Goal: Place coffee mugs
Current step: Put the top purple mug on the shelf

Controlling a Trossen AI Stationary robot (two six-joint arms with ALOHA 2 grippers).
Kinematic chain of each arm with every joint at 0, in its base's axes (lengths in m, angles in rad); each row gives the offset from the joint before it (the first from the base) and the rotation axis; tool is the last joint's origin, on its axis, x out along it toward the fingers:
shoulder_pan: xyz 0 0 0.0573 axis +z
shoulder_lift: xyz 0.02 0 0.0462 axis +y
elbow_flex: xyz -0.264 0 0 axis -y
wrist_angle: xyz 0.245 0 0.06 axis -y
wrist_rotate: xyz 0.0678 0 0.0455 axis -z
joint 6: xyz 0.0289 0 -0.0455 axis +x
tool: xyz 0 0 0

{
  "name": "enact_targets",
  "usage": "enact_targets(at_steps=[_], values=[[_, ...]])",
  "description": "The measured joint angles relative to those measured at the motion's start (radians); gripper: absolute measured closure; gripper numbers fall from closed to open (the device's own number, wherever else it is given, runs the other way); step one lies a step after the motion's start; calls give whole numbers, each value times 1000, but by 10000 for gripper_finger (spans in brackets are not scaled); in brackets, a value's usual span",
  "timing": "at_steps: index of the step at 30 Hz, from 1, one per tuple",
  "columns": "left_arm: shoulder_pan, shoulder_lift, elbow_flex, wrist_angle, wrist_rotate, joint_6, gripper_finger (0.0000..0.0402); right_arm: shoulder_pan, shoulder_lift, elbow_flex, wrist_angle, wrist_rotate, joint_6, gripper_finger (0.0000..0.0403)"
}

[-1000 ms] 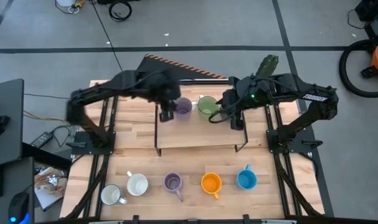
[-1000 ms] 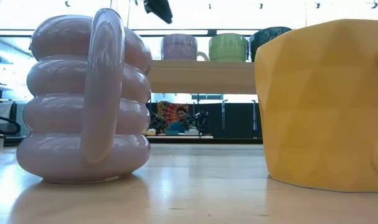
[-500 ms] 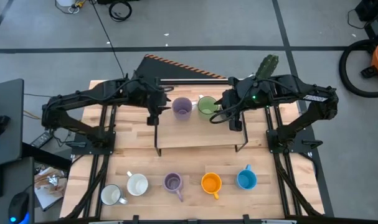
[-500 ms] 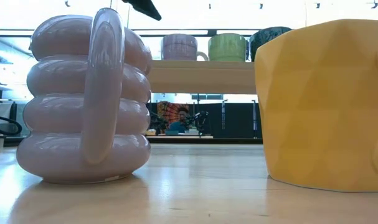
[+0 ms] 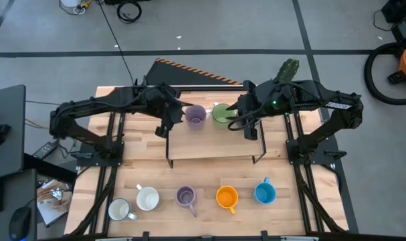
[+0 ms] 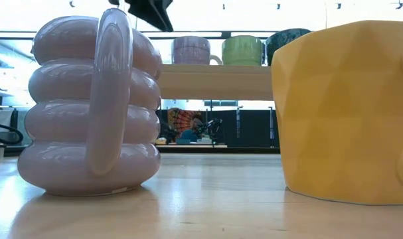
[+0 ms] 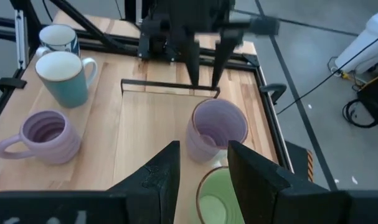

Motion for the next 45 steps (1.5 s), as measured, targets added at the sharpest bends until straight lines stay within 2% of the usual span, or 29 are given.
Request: enact_targets(at_steps=[5,20,32,36,45], values=[[4,48,0,-1,-1,67,267,0,0,0,9,0,8,263],[-30,52,0,49,-38,224,267,1,0,0,4,-1,24,263],[17,101,0,40,50,213,269,1,12,0,9,-7,25,263],[18,104,0,28,57,195,288,1,24,-1,10,-10,23,263],[5,106,-1,-5,81,111,372,2,36,-1,3,-11,19,263]])
